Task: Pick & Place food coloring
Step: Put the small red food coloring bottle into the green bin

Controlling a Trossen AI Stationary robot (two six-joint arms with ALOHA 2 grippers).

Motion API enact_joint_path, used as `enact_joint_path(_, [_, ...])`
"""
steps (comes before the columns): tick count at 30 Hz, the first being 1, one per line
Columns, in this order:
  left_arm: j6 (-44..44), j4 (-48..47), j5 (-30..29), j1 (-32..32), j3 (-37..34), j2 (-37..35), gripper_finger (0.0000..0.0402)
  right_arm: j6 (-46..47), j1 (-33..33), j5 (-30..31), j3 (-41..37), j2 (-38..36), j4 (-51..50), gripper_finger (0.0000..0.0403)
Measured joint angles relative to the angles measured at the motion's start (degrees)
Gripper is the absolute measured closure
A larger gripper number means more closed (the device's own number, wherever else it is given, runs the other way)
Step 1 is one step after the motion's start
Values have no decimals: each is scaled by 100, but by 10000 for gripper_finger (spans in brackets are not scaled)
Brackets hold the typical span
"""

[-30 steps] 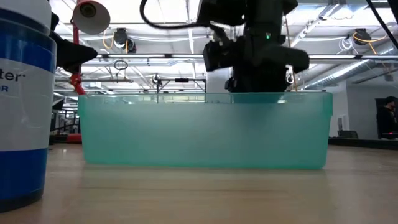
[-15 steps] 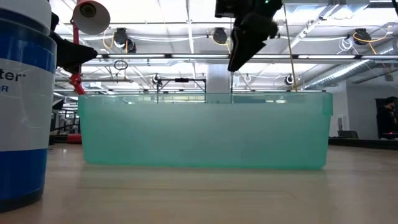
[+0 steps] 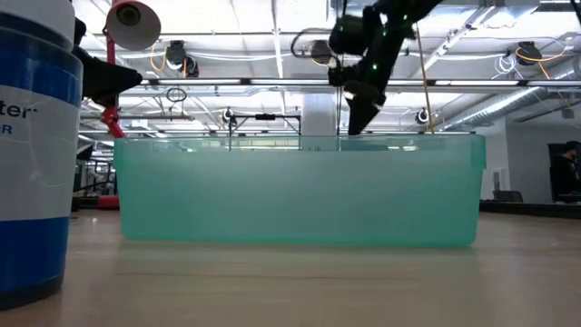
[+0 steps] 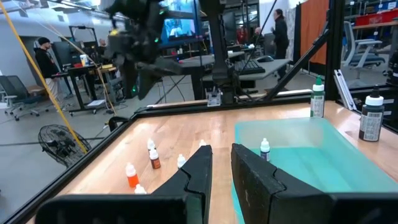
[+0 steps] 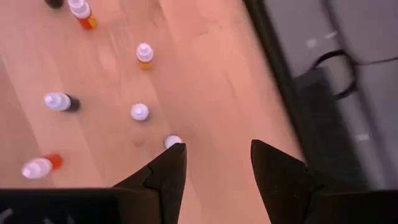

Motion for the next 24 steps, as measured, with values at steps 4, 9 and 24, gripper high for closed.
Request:
enact_joint_path(4, [2,1,0,-1,0,0,334,-39,-111,-59,0,288,-44,230])
enact_joint_path(9, [0,-1,0,2,0,-2,334,-153,-40,-186,0,743,-257,223])
enact_joint_path(24, [0,-1,0,1,0,-1,334,-172,-19,-648,0,1545,-113,227])
